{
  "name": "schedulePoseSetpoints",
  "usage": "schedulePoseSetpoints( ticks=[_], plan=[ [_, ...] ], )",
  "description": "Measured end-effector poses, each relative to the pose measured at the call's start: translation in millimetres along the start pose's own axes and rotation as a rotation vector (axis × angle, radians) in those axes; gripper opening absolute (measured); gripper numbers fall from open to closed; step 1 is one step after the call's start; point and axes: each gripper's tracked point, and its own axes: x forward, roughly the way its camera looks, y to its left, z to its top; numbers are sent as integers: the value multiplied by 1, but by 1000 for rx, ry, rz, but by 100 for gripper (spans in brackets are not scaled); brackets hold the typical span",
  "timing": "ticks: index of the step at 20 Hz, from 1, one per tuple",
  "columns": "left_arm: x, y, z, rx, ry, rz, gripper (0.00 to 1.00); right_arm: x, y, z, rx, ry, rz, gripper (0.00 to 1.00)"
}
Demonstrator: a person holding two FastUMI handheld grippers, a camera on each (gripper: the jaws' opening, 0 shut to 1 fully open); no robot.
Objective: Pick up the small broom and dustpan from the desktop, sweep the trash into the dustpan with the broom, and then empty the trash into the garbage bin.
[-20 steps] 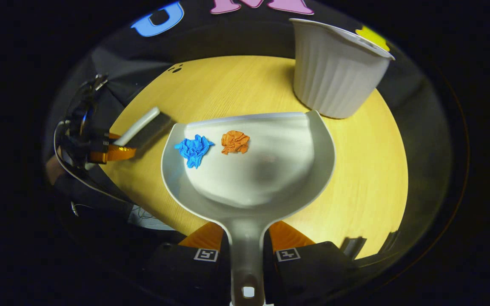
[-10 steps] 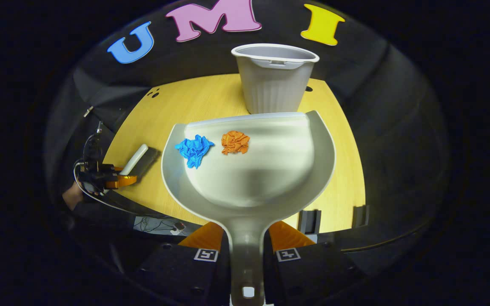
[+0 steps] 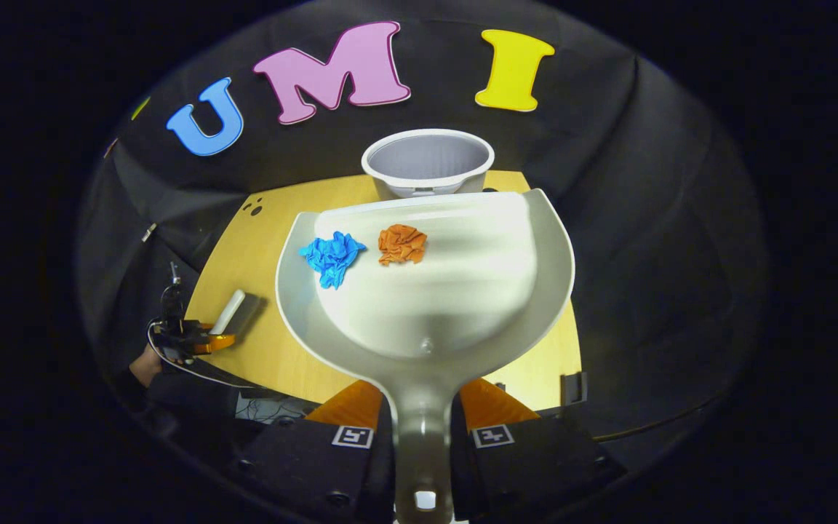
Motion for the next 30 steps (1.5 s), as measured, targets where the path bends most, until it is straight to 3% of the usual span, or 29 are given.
schedulePoseSetpoints(
  ticks=[2,8,10,11,16,24,29,30],
  plan=[
    [-6,9,-1,-15,-3,8,26,-2,-8,24,-4,-10,-3,31],
    [-17,29,-7,-63,-1,48,26,23,-29,94,-5,-70,-32,38],
    [-21,35,-9,-73,-1,61,27,39,-38,107,-12,-71,-49,30],
    [-23,37,-10,-78,1,67,26,46,-45,112,-24,-68,-65,34],
    [-35,55,-9,-105,11,105,26,89,-62,141,-83,-61,-141,34],
    [-43,75,9,-165,-16,158,26,139,-76,181,-289,-102,-280,34],
    [-41,69,9,-196,-26,154,26,161,-75,197,-425,-124,-355,34],
    [-41,68,7,-205,-24,154,26,166,-75,199,-471,-130,-377,30]
  ],
)
